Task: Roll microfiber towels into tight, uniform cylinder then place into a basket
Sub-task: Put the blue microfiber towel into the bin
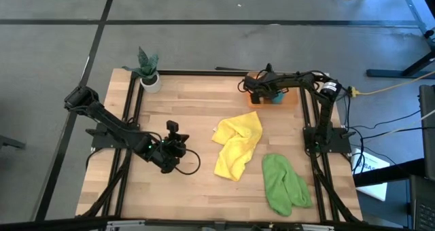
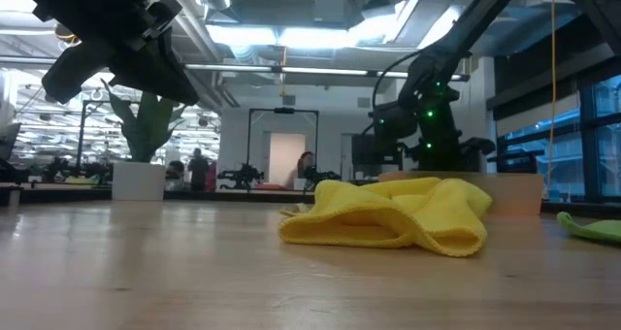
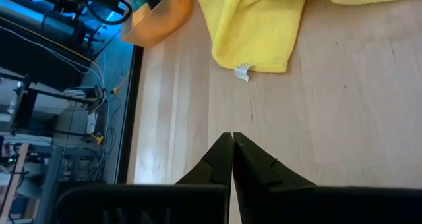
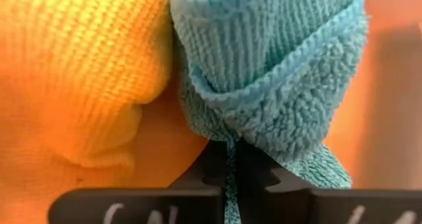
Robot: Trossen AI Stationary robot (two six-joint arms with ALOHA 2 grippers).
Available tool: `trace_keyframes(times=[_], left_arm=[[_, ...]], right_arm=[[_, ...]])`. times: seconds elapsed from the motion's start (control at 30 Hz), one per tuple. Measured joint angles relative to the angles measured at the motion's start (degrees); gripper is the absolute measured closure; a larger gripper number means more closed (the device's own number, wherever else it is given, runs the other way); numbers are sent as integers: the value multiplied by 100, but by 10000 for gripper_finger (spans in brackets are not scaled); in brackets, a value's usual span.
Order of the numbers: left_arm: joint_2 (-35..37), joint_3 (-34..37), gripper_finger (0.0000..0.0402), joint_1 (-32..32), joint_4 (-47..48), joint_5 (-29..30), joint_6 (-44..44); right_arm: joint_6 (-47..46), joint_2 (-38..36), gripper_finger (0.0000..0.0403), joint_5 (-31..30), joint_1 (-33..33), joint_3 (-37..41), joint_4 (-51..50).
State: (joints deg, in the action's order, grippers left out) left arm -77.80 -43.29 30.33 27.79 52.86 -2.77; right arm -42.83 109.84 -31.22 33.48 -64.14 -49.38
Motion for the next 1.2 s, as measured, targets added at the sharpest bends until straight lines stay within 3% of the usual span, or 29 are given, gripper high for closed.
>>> trace_keyframes(times=[0.27, 0.5, 0.77, 1.2], left_arm=[[-2, 0, 398, 0, 0, 0, 40], [0, 0, 398, 0, 0, 0, 42], [0, 0, 398, 0, 0, 0, 46], [-1, 0, 398, 0, 0, 0, 46]], right_arm=[[531, -22, 388, 879, -9, -174, 629], [583, -29, 387, 1111, -5, -183, 782], [594, -196, 387, 1834, -11, -183, 910], [583, -205, 378, 2725, 6, -181, 1924]])
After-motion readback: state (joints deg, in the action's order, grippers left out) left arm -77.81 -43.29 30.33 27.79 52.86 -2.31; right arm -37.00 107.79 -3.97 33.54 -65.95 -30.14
